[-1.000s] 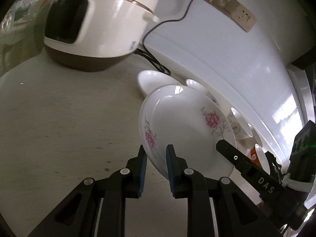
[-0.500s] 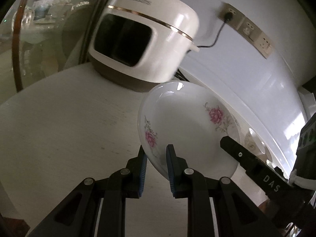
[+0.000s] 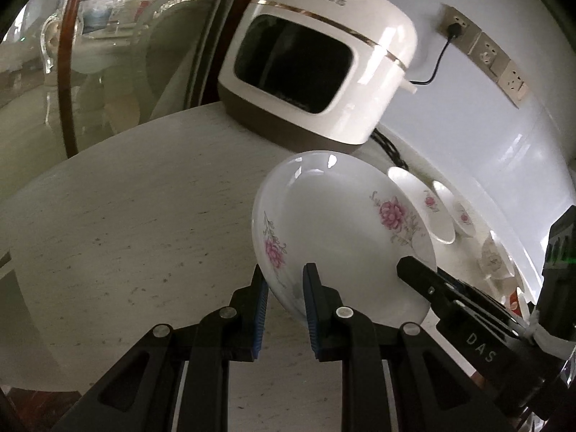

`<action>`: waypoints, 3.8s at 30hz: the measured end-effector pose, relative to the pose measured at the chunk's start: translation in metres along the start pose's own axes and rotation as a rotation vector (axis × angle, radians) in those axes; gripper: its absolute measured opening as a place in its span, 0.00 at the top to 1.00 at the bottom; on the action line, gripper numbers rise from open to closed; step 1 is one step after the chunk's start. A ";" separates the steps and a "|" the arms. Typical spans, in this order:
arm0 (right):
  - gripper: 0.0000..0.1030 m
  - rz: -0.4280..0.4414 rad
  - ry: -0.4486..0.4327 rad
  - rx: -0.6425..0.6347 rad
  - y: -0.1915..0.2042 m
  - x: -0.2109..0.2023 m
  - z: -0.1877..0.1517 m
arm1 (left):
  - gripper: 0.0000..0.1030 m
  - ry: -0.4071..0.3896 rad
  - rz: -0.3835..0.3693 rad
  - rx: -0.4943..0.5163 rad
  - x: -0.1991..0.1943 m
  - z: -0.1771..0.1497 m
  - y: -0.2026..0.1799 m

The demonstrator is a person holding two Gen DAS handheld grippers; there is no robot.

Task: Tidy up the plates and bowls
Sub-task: 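Lift the large plate with both grippers and carry it toward the rice cooker, then lower the plate onto the counter beside the rice cooker and open both grippers, then move both grippers to the rim of the smaller pink-flowered plate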

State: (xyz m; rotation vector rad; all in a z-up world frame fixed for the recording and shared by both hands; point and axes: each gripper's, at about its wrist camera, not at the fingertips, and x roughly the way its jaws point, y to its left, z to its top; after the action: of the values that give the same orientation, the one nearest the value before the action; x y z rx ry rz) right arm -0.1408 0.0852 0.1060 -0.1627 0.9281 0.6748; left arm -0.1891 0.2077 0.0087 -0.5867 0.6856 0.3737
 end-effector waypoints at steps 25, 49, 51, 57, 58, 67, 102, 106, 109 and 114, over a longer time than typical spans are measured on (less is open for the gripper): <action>0.75 0.024 0.083 -0.068 0.015 0.017 -0.009 | 0.80 0.009 0.079 0.010 -0.004 -0.006 0.016; 0.65 -0.008 0.066 -0.079 0.018 0.014 -0.010 | 0.52 -0.030 0.137 0.032 -0.013 -0.002 0.008; 0.57 -0.012 0.046 -0.070 0.015 0.010 -0.009 | 0.52 -0.042 0.135 0.028 -0.016 0.000 0.007; 0.54 -0.078 -0.043 -0.052 0.005 -0.007 -0.002 | 0.51 -0.087 0.118 0.035 -0.025 0.006 -0.002; 0.54 -0.092 -0.058 -0.048 0.003 -0.010 0.000 | 0.51 -0.092 0.114 0.038 -0.026 0.007 -0.005; 0.54 -0.171 -0.131 0.001 -0.017 -0.025 0.006 | 0.50 -0.107 0.054 0.073 -0.024 0.016 -0.036; 0.53 -0.292 -0.123 0.235 -0.116 -0.024 0.029 | 0.29 -0.032 0.005 0.224 0.026 0.047 -0.152; 0.53 -0.301 -0.129 0.302 -0.143 -0.025 0.030 | 0.28 -0.063 0.021 0.216 0.040 0.053 -0.162; 0.53 -0.288 -0.125 0.354 -0.161 -0.024 0.030 | 0.28 -0.079 0.039 0.242 0.055 0.055 -0.170; 0.53 -0.206 -0.102 0.451 -0.188 -0.015 0.030 | 0.28 0.001 0.058 0.166 0.091 0.060 -0.166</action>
State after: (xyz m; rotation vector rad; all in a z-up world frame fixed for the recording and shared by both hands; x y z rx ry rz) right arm -0.0133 -0.0573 0.1071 0.1738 0.9283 0.2697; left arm -0.0113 0.1273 0.0473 -0.4103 0.7285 0.3663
